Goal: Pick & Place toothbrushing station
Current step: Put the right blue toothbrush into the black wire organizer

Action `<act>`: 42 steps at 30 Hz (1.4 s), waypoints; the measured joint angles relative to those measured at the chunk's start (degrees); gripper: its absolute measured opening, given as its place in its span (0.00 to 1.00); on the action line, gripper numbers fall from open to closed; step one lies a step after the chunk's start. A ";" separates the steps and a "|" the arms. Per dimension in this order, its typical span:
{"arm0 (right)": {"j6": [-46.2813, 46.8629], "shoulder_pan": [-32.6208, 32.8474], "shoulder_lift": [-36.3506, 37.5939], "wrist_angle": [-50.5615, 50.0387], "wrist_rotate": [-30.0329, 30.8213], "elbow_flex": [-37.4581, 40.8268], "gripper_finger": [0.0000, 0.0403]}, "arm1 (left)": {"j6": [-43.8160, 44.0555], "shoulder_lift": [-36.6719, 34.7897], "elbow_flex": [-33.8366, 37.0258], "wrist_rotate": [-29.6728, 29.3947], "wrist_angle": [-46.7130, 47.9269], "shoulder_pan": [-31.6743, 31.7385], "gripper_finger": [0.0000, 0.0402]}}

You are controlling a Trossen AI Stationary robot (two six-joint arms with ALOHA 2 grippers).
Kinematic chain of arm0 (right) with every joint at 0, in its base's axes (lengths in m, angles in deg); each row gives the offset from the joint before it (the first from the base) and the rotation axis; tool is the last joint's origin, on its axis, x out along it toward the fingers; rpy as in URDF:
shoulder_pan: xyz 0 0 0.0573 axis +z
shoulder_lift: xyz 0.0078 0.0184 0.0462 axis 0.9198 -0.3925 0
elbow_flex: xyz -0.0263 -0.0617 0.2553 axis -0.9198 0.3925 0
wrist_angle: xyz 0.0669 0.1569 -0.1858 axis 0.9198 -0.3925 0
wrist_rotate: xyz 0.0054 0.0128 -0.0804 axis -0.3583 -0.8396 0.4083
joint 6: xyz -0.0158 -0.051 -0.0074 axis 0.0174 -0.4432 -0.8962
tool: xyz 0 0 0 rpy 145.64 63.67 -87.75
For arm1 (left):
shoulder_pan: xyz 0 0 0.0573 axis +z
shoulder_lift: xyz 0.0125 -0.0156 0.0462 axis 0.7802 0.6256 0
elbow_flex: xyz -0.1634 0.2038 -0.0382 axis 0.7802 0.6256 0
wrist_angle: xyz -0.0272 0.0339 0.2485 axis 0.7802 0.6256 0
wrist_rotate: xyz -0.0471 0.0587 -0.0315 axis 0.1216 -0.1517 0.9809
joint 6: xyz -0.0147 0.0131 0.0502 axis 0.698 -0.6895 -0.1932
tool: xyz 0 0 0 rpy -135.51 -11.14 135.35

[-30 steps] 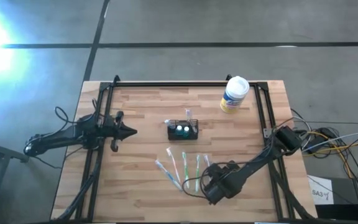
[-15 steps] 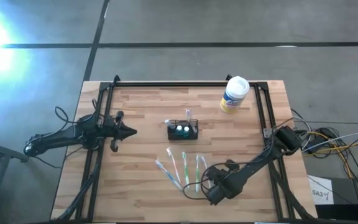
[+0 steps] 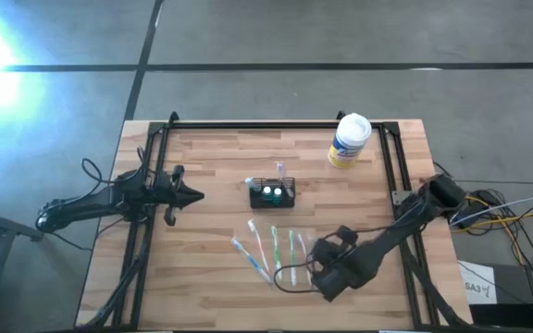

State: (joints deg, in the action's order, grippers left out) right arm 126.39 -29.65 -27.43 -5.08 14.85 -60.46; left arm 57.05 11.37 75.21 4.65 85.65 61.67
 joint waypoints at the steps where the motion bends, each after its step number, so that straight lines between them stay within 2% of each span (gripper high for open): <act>1: -1.44 0.03 1.42 0.31 2.60 -0.01 0.02 | 0.28 0.00 0.02 -0.04 0.00 0.00 0.06; 4: -9.13 0.03 5.66 4.25 10.25 -0.01 0.02 | 0.66 0.00 0.02 -0.04 -0.12 0.00 0.06; 7: -21.76 -0.45 9.55 12.91 19.84 0.04 0.02 | 0.63 0.00 0.16 -0.02 -0.77 0.00 0.06; 10: -37.07 -2.70 12.03 23.65 23.92 0.08 0.02 | 1.05 -0.02 0.20 -0.02 -2.57 0.00 0.06; 14: -57.85 -6.06 13.00 39.71 22.85 1.35 0.02 | 0.93 -0.02 0.20 -0.01 -5.10 0.00 0.06; 16: -68.75 -7.78 13.13 50.88 18.16 3.55 0.02 | 0.09 -0.02 0.20 -0.06 -5.92 0.00 0.05; 19: -78.66 -11.46 13.08 66.55 6.30 7.77 0.02 | -1.46 0.01 0.20 -0.08 -5.79 0.00 0.05; 23: -82.48 -17.01 12.99 79.29 -4.09 14.28 0.02 | -3.34 0.14 0.20 -0.05 -5.54 -0.02 0.04; 30: -82.88 -23.27 12.97 91.19 -10.89 22.30 0.02 | -4.12 0.15 0.20 0.35 -5.57 -0.07 0.03; 35: -84.17 -24.04 12.10 101.89 -12.67 26.80 0.02 | -6.55 0.15 0.20 0.37 -5.75 -0.07 0.01; 39: -85.77 -24.01 9.58 115.11 -12.94 31.34 0.02 | -2.88 0.15 0.20 0.34 -6.55 -0.07 0.03; 42: -85.78 -24.47 7.65 122.12 -12.70 33.32 0.02 | -0.32 0.59 0.20 -0.79 -10.87 -0.04 0.05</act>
State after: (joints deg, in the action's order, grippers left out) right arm 40.61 -54.12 -19.78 117.04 2.15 -27.14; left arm 56.73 11.97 75.41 3.86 74.78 61.62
